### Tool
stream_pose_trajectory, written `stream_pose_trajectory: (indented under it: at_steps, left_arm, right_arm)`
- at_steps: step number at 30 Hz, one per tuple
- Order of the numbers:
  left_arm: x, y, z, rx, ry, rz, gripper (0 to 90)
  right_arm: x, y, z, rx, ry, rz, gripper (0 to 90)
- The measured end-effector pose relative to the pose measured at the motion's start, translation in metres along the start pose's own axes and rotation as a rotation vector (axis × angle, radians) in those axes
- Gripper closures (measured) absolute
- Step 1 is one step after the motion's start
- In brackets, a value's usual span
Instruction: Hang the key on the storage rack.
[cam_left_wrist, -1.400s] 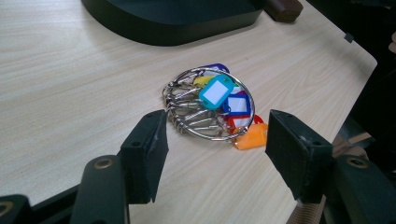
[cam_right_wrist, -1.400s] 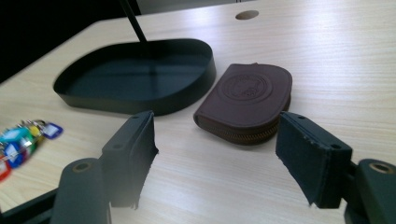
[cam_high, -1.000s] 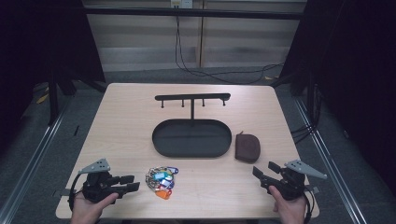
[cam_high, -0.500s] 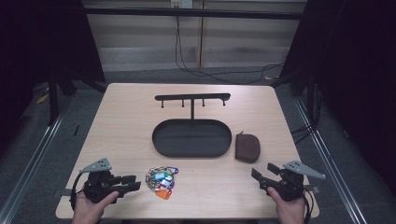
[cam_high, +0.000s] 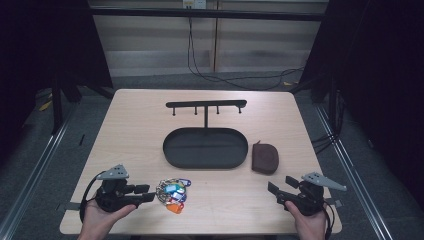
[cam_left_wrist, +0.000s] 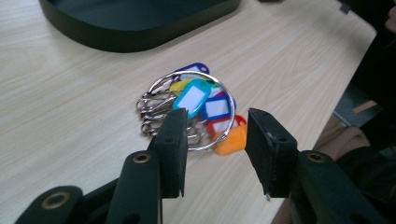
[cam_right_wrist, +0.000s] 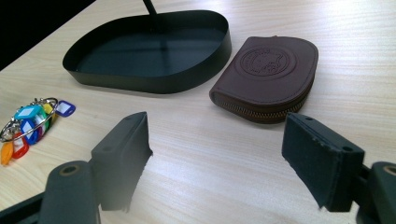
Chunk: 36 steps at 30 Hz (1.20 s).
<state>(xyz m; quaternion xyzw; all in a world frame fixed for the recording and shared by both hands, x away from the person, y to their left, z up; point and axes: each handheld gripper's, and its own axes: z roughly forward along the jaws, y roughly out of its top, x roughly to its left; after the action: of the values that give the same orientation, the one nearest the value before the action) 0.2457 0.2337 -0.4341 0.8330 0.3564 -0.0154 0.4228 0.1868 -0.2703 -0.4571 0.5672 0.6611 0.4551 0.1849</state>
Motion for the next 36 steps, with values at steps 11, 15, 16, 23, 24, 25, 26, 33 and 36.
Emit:
stream_pose_trajectory:
  at_steps: [11,15,16,23,24,25,26,33,36]
  left_arm:
    - [-0.005,0.021,0.009,0.078,-0.021,0.025,65.5]
    - [-0.008,0.030,0.015,0.098,-0.038,0.038,66.0]
    - [-0.009,0.032,0.016,0.106,-0.038,0.053,66.7]
    - [-0.014,0.045,0.019,0.150,-0.021,0.089,70.2]
    - [-0.015,0.047,0.021,0.153,-0.018,0.088,71.8]
    - [-0.014,0.048,0.022,0.165,-0.021,0.095,72.4]
    - [-0.014,0.048,0.022,0.165,-0.021,0.095,73.2]
    - [-0.017,0.054,0.034,0.208,-0.038,0.096,75.7]
    - [-0.017,0.057,0.038,0.214,-0.056,0.079,75.2]
  right_arm:
    - [-0.002,0.000,0.001,0.000,0.008,0.010,23.5]
    - [-0.002,0.000,0.001,0.001,0.011,0.008,23.5]
    - [-0.002,0.000,0.001,0.002,0.011,0.008,23.5]
    - [-0.002,0.000,0.001,0.003,0.010,0.010,23.5]
    - [-0.002,0.000,0.002,0.004,0.011,0.010,23.5]
    - [-0.002,0.000,0.002,0.006,0.013,0.012,23.5]
    - [-0.002,0.000,0.002,0.007,0.014,0.011,23.5]
    - [-0.002,-0.001,0.003,0.010,0.014,0.007,23.5]
    - [-0.002,-0.001,0.002,0.007,0.014,0.004,23.5]
